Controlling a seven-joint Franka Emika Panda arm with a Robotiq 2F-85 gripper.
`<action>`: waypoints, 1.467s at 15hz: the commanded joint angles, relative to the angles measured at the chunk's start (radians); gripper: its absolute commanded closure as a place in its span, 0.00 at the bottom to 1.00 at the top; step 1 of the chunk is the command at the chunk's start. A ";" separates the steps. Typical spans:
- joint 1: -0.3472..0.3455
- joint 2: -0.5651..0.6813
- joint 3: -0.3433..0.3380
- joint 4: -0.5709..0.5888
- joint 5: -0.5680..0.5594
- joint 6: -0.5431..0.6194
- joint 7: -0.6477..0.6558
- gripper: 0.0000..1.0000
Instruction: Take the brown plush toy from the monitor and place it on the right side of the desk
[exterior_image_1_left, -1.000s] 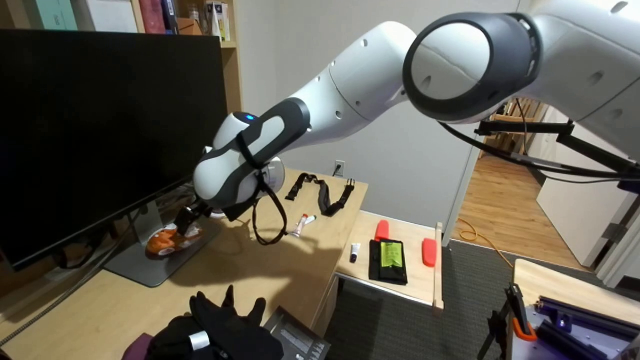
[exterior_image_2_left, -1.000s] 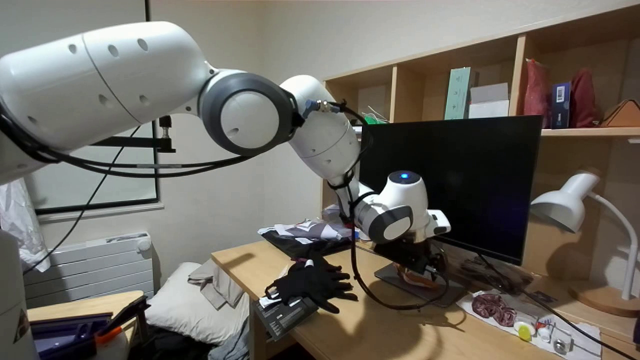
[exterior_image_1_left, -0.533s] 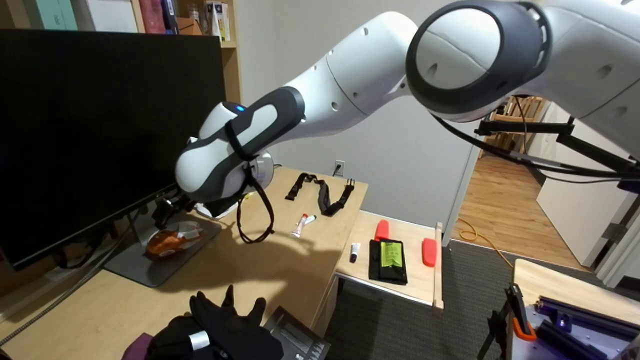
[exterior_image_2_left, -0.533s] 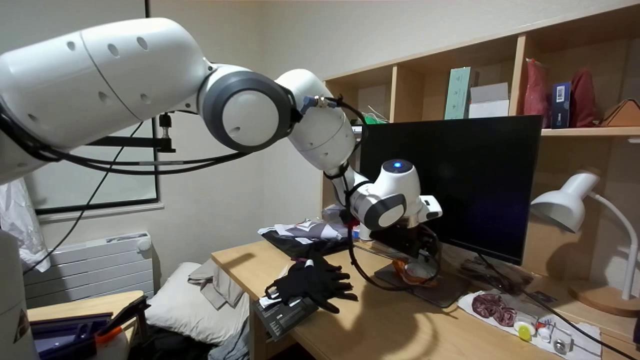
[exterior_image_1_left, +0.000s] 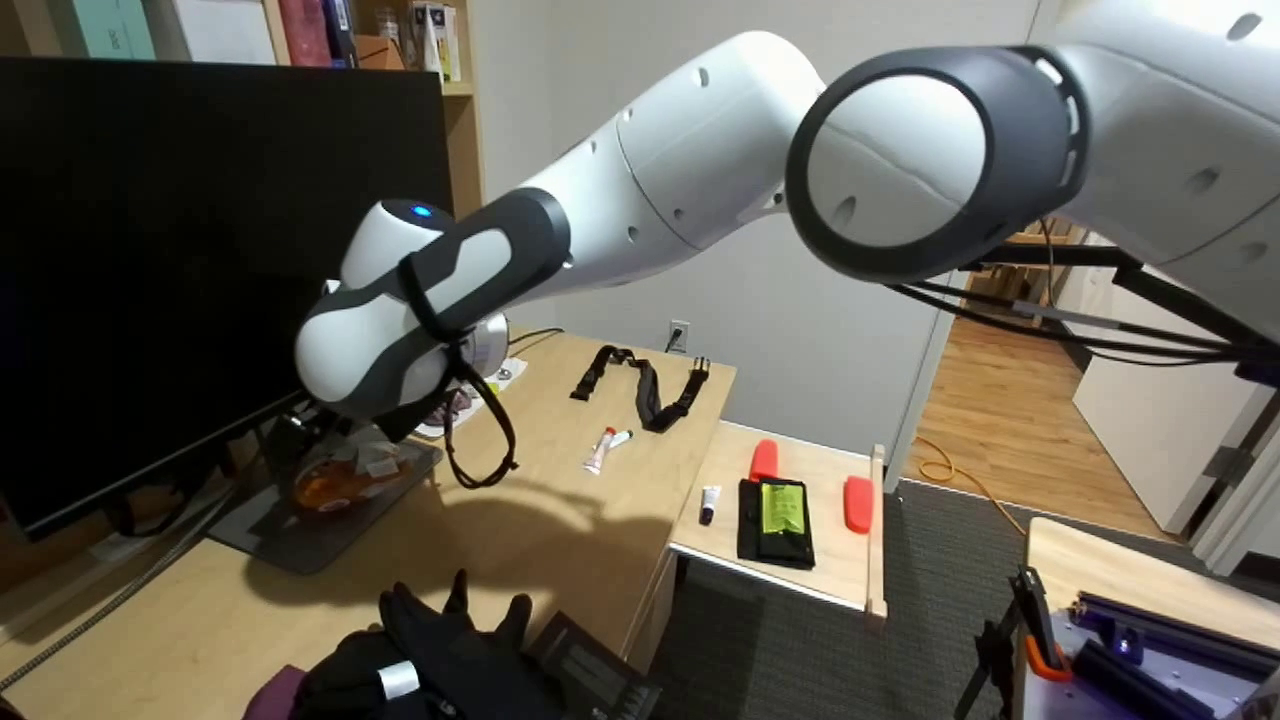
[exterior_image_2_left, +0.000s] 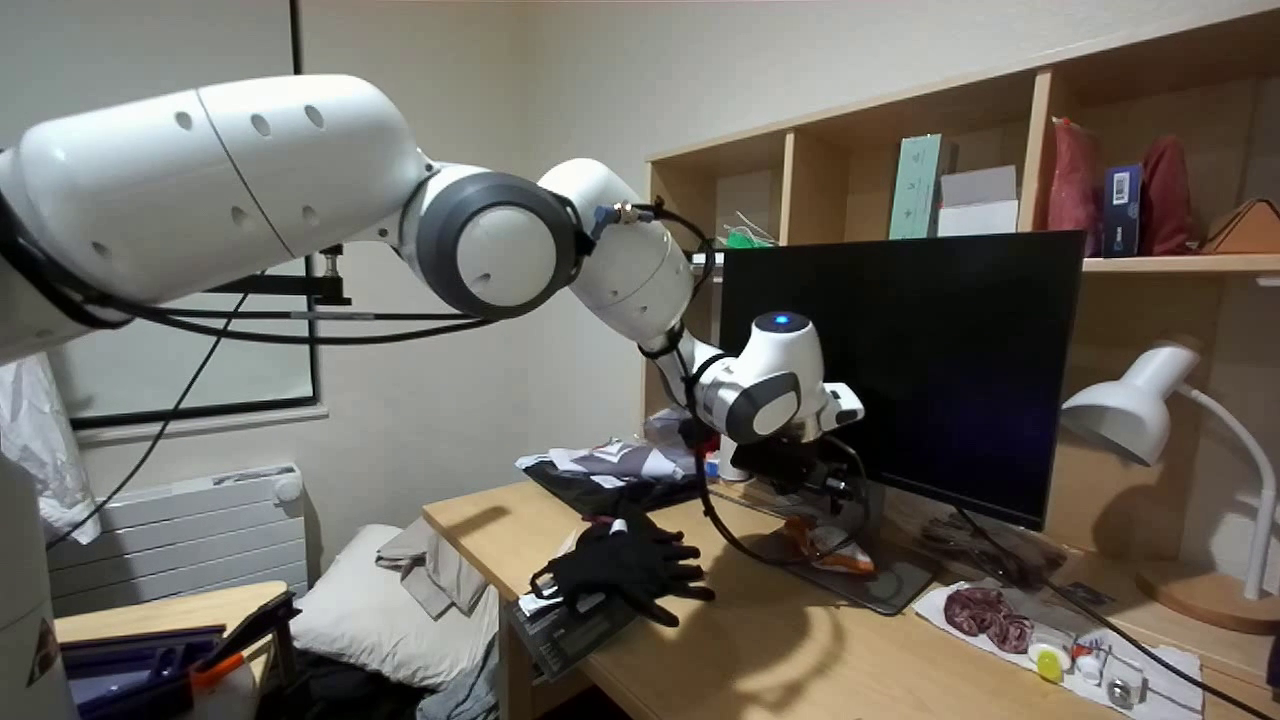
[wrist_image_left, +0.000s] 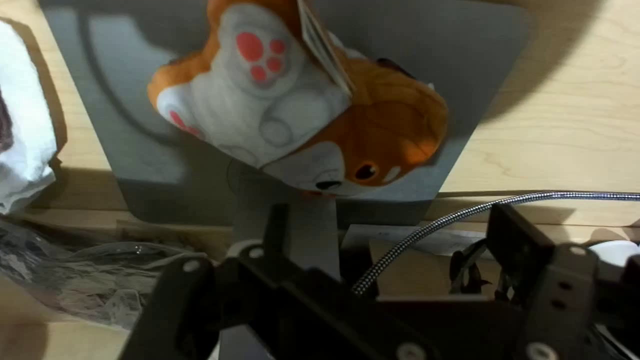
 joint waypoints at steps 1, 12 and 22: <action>0.049 0.075 -0.069 0.128 -0.038 -0.057 0.018 0.00; 0.079 0.128 -0.183 0.175 -0.134 -0.137 -0.003 0.47; 0.045 -0.036 -0.175 0.023 -0.139 -0.299 -0.148 0.93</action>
